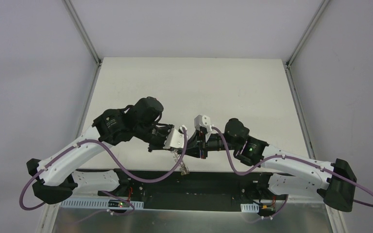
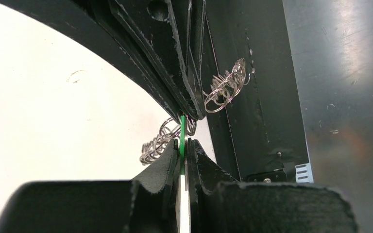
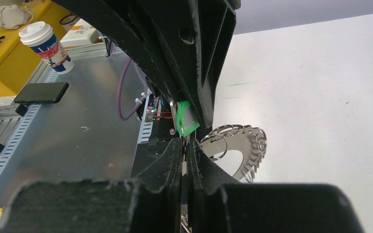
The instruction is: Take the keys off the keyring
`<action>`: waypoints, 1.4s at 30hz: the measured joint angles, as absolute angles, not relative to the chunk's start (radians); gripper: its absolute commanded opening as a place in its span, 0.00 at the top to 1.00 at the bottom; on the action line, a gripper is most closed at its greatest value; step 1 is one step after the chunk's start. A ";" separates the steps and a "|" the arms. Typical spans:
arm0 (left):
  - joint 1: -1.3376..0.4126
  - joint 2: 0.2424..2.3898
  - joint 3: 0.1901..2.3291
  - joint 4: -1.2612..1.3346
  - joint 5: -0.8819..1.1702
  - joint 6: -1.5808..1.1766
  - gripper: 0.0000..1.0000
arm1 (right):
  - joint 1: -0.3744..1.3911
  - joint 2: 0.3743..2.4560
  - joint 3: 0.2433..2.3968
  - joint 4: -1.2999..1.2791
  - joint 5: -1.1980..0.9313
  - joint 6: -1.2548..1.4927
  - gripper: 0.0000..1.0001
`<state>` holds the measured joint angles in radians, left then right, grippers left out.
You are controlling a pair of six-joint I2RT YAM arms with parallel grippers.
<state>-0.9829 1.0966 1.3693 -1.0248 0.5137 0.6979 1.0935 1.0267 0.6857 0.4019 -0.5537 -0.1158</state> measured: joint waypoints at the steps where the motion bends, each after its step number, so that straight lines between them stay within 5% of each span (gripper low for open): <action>1: -0.983 1.090 1.365 -1.020 0.513 0.697 1.00 | 1.093 1.024 0.685 0.401 -0.554 -0.115 0.91; 3: -0.983 1.078 1.358 -1.008 0.511 0.696 1.00 | 1.093 1.016 0.686 0.398 -0.552 -0.115 0.88; 5: -0.983 1.069 1.358 -1.000 0.508 0.695 1.00 | 1.093 1.005 0.686 0.397 -0.545 -0.114 0.69; 7: -0.983 1.056 1.355 -0.989 0.505 0.694 1.00 | 1.093 0.995 0.685 0.392 -0.538 -0.106 0.63; 24: -0.983 1.023 1.345 -0.956 0.508 0.690 1.00 | 1.093 0.994 0.685 0.383 -0.531 -0.090 0.60; 33: -0.983 1.023 1.343 -0.955 0.517 0.690 1.00 | 1.093 1.033 0.709 0.385 -0.527 -0.090 0.69; 42: -0.983 1.021 1.336 -0.954 0.524 0.690 1.00 | 1.093 1.038 0.713 0.385 -0.499 -0.089 0.56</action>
